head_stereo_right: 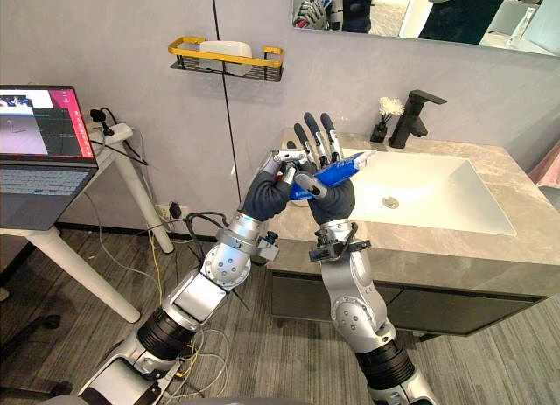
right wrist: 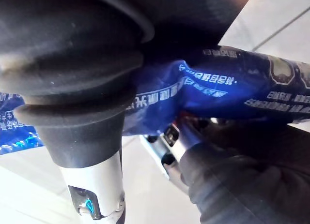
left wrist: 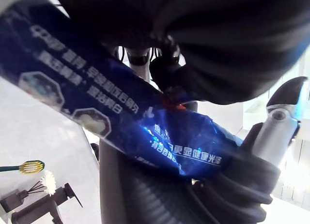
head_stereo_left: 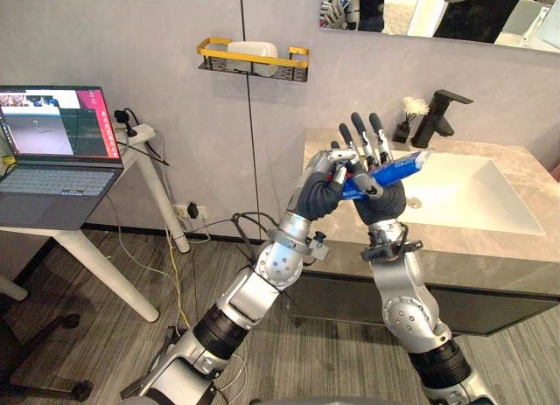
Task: Organize washtable
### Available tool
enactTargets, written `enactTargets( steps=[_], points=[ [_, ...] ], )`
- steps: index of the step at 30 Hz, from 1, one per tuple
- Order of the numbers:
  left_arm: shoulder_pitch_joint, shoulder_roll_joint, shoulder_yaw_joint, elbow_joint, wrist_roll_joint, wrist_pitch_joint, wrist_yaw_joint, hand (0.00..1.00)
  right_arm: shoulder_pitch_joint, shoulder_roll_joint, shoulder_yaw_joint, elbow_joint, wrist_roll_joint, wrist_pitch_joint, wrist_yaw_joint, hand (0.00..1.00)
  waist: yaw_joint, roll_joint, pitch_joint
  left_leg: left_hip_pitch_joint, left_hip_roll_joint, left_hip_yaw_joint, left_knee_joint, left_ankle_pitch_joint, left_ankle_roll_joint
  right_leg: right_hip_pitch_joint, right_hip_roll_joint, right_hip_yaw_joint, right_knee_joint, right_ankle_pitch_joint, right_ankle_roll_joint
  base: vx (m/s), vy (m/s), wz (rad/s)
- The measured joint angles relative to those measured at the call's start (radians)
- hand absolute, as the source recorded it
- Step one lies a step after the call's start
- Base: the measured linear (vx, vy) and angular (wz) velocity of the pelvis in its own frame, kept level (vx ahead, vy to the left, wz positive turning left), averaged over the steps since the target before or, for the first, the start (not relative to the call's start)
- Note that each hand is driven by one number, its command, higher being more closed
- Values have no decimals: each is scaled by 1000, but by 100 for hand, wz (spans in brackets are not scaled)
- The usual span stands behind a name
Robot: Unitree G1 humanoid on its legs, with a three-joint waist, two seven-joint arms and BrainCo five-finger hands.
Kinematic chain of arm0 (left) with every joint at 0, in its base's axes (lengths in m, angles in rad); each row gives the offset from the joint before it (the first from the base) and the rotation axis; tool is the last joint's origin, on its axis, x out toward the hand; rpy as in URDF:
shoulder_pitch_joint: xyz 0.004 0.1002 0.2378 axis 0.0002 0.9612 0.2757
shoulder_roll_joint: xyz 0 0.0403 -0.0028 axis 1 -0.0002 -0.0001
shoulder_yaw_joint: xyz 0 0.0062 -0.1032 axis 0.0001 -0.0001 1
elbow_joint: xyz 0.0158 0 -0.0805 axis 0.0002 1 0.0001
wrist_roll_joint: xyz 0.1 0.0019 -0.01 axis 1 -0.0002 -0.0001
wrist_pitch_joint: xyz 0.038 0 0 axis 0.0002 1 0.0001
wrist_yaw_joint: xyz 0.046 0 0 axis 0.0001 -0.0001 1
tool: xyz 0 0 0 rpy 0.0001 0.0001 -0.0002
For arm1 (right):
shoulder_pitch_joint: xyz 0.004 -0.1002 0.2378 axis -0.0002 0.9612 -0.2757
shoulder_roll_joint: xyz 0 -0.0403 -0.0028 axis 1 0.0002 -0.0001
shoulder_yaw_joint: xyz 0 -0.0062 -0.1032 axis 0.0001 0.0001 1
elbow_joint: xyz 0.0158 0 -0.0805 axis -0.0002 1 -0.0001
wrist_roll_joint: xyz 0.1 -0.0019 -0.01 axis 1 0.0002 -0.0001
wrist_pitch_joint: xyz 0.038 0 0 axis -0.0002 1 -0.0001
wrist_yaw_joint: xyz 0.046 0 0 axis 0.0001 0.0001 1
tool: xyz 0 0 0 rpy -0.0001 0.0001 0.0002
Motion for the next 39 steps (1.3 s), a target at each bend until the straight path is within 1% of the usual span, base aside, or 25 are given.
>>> enactTargets(
  steps=[2, 3, 10, 12, 15, 17, 20, 23, 26, 27, 30, 32, 34, 35, 36, 37, 38, 39],
  points=[
    [3, 1, 0, 2, -2, -1, -1, 100, 0, -6, 0, 0, 3, 9, 7, 0, 0, 0, 0, 0, 0, 0, 0, 0, 0, 0, 0, 0, 0, 0, 0, 0, 0, 0],
    [4, 2, 0, 4, -8, -3, -1, 100, 0, -13, 0, 0, 3, 14, 11, 100, 0, 0, 0, -1, 0, 0, 0, 0, 0, -1, 0, 0, 0, 0, 0, 0, 0, 0],
    [19, 18, 2, 8, -8, -27, -12, 100, 0, -20, -6, 0, -24, 20, 14, 100, 0, 0, 0, -7, 0, -1, 2, 0, 0, -6, 0, 0, 1, 0, 0, 0, 0, 0],
    [40, 15, 4, 5, -8, -40, -18, 100, 0, -20, -20, 0, -83, 21, 12, 100, 0, 0, 0, -7, 0, 0, 2, -1, 0, -7, 0, 0, 1, 0, 0, 0, 0, 0],
    [56, 6, 3, 3, -8, -43, -23, 100, -7, -14, -46, 0, -166, 21, 6, 100, -1, 0, 1, -8, 0, 2, 3, -1, 0, -9, 0, 3, 2, 0, 0, -6, 0, -1],
    [74, -9, 6, 3, -7, -45, -23, 100, -10, -13, -52, 0, -201, 21, -8, 100, 0, 0, 1, -10, 1, 4, 3, -2, -2, -14, 0, 5, 5, 0, 0, -18, 1, -4],
    [86, -13, 12, 16, -7, -61, -24, 100, -9, -4, -53, 0, -253, 21, -31, 100, 0, 2, 4, -12, 1, 6, 5, -4, -5, -17, 0, 9, 7, 0, 0, -6, 0, -1],
    [116, -27, 33, 17, -7, -72, -44, 100, -9, 6, -55, 0, -318, 22, -38, 100, -1, 6, 10, -12, 2, 8, 7, -6, -5, -17, 0, 11, 8, 0, 0, 0, 0, 0],
    [147, -30, 63, 14, -8, -88, -71, 100, -5, 10, -55, 0, -368, 38, -38, 100, -1, 14, 18, -14, 6, 9, 9, -7, -3, -19, -1, 15, 10, -1, 2, 0, 0, 0],
    [162, -30, 74, 13, -9, -92, -92, 0, 7, 14, -55, 0, -378, 41, -38, 100, 0, 16, 20, -17, 7, 9, 11, -7, -3, -21, -2, 19, 10, -2, 3, 0, 0, 0],
    [231, -29, 105, 3, -9, -105, -155, 0, 41, 27, -61, 2, -441, 50, -42, 100, -1, 21, 29, -29, 7, 10, 17, -8, -1, -33, -3, 22, 12, -2, 5, 0, 0, 0],
    [258, -29, 116, 5, -8, -104, -159, 0, 47, 28, -65, 9, -453, 50, -45, 100, -1, 22, 34, -29, 6, 10, 17, -7, 1, -33, -3, 23, 12, -2, 5, 0, 0, 0],
    [279, -29, 142, 25, -8, -101, -176, 0, 47, 28, -75, 13, -489, 50, -50, 100, 0, 24, 39, -29, 6, 11, 17, -6, 2, -31, -3, 24, 12, -2, 5, 0, 0, 0],
    [285, -29, 145, 37, -8, -100, -178, 0, 47, 33, -103, 17, -491, 50, -52, 100, 1, 24, 44, -29, 6, 11, 17, -6, 3, -29, -3, 24, 12, -2, 5, 0, 0, 0],
    [300, -29, 161, 47, -6, -89, -185, 0, 45, 47, -143, 17, -491, 48, -64, 100, 2, 24, 46, -29, 6, 11, 17, -6, 3, -28, -3, 23, 12, -1, 5, 0, 0, 0],
    [357, -4, 199, 107, 1, -57, -196, 0, 13, 86, -272, 17, -488, 31, -115, 100, 0, 25, 47, -28, 5, 11, 16, -6, 3, -26, -4, 23, 12, -2, 5, 0, 0, 0],
    [379, 9, 211, 143, 2, -37, -196, 0, -8, 88, -330, 17, -487, 20, -135, 100, -1, 26, 47, -27, 5, 11, 15, -6, 3, -26, -5, 24, 12, -2, 5, 0, 0, 0],
    [418, 20, 218, 204, 2, -5, -196, 0, -38, 83, -412, 16, -486, -1, -166, 100, -1, 25, 47, -27, 4, 12, 13, -6, 3, -26, -5, 24, 11, -2, 5, 0, 0, 0]
  ],
)
